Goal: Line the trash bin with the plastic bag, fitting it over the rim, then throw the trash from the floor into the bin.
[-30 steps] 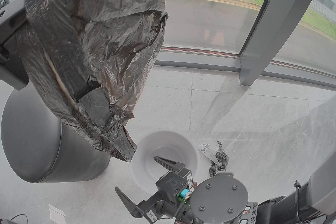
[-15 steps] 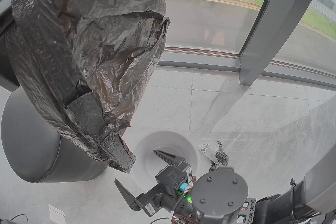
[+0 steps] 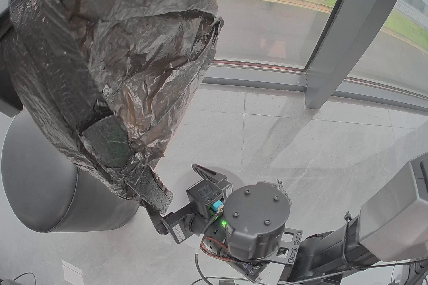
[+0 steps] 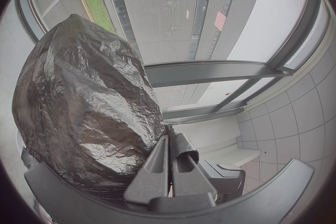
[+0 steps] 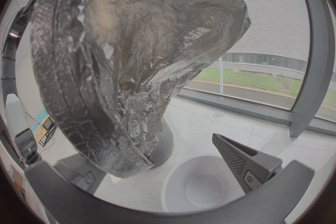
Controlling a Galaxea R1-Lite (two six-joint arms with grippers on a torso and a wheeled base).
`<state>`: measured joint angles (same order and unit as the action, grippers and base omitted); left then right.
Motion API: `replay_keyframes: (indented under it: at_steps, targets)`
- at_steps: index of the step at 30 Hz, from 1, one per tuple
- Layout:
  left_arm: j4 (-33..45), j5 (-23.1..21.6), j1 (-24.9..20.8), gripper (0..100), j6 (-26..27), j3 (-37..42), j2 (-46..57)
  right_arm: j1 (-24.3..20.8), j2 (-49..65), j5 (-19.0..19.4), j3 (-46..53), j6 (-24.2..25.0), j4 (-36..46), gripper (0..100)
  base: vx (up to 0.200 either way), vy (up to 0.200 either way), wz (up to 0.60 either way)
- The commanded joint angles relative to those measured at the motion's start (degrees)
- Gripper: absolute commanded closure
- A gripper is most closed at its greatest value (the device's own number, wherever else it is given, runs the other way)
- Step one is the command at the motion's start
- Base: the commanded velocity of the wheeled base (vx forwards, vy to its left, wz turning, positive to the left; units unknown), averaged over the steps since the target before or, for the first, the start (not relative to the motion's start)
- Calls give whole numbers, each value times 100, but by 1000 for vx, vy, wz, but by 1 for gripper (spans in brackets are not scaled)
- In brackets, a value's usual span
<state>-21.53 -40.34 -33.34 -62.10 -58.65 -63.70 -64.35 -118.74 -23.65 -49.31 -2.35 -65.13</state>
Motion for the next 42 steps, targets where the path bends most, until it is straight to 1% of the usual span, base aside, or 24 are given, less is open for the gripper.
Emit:
replay_keyframes:
  at_steps: [1, 5, 13, 14, 18, 28, 31, 32, 33, 38, 39, 40, 42]
  targets:
    - [0, 0, 3, 100, -4, 11, 24, 90, -203, 1, -237, -55, 1, 0, 0, 0, 0]
    - [0, 0, 12, 100, -4, 3, 15, 160, -246, 1, -377, -160, 1, 0, 0, 0, 0]
    - [0, 0, 12, 100, -4, 3, 6, 160, -238, 1, -421, -160, -26, 0, 0, 0, 0]
    - [0, 0, 12, 100, -4, 3, 15, 160, -238, 1, -421, -169, -96, 100, 0, 0, 0]
    - [0, 0, 12, 100, -4, 3, 15, 160, -273, 1, -421, -257, -281, 100, 0, 0, 0]
    - [0, 8, 12, 100, -4, 47, 33, 116, -255, -8, -369, -257, -324, 100, 0, 0, 0]
    - [0, 8, 29, 100, -4, 90, 59, 125, -220, -105, -325, -266, -316, 100, 0, 0, 0]
    - [0, 17, 65, 100, -4, 152, 68, 178, -194, -254, -254, -283, -316, 100, 0, 0, 0]
    - [0, 17, 73, 100, -4, 214, 85, 309, -132, -272, -167, -283, -307, 100, 0, 0, 0]
    - [-62, 44, 205, 100, 93, 627, 103, 1109, 351, -281, 475, -213, -307, 100, 0, 0, 0]
    - [-97, 44, 232, 100, 110, 697, 94, 1206, 430, -281, 563, -213, -307, 100, 0, 0, 0]
    - [-176, 79, 284, 100, 181, 890, 68, 1399, 624, -281, 756, -187, -272, 100, 0, 0, 0]
    - [-264, 105, 399, 100, 286, 1154, 59, 1601, 922, -272, 994, -81, -237, 100, 0, 0, 0]
